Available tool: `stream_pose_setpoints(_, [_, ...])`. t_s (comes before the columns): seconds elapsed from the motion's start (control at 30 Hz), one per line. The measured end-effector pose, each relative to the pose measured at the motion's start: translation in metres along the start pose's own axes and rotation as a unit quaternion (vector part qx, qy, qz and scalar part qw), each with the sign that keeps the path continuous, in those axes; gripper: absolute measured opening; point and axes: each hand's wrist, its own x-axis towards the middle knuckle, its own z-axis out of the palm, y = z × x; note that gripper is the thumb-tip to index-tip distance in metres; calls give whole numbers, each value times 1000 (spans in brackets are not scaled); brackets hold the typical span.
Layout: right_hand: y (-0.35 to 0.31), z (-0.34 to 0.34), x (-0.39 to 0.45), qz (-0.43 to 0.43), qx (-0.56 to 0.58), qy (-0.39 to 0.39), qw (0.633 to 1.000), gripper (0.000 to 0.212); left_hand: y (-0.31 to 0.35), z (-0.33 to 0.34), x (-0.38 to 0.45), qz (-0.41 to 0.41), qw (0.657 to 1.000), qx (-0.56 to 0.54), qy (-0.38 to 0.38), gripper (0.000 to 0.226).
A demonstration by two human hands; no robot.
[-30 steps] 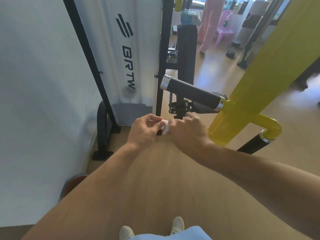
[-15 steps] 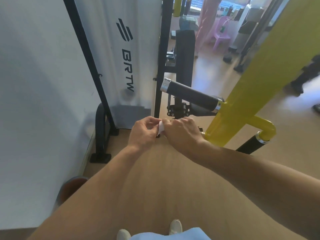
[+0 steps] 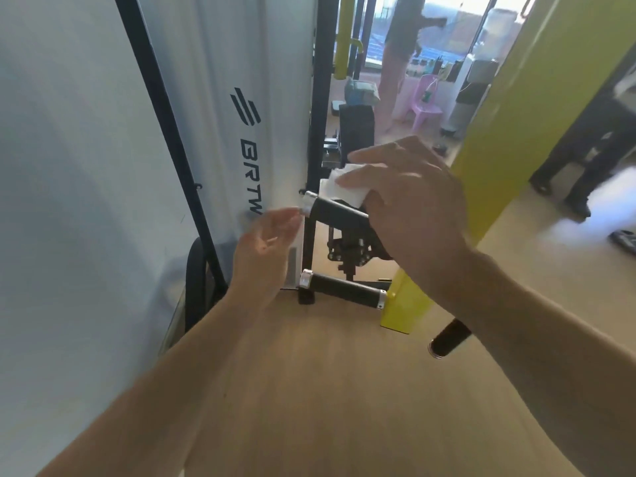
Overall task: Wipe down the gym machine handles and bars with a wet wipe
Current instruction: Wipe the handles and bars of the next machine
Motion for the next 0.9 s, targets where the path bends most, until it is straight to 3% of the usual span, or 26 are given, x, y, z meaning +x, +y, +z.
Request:
stream_pose_setpoints(0.1, [-10,16,-12,85,29,-184,979,26,28,1,4,47,999,-22,12,22])
stream_pose_setpoints(0.13, [-14,20,-21,86,44,-212,973,22,32,2,4,61,998,-26,13,20])
stream_pose_setpoints(0.23, [-13,21,-34,94,43,-171,980,33,38,4,5,68,998,-9,13,21])
stream_pose_setpoints(0.37, [-10,21,-19,102,39,-198,974,16,39,6,13,63,998,10,-7,20])
stream_pose_setpoints(0.47, [-12,20,-11,88,-89,-275,953,19,38,5,17,64,998,21,-16,16])
stream_pose_setpoints(0.57, [-15,-3,-16,79,-215,-270,935,12,35,4,21,46,998,31,-12,14])
stream_pose_setpoints(0.67, [-22,-2,-22,45,-316,-267,909,22,33,6,21,40,999,30,-6,14])
stream_pose_setpoints(0.73, [-25,17,-14,34,-281,-290,914,15,33,8,20,44,999,25,-2,13])
stream_pose_setpoints(0.83, [-29,31,-7,39,-219,-320,921,34,34,8,19,54,998,37,-2,11])
stream_pose_setpoints(0.9, [-22,18,-13,47,-261,-323,908,29,33,8,20,57,997,52,0,10])
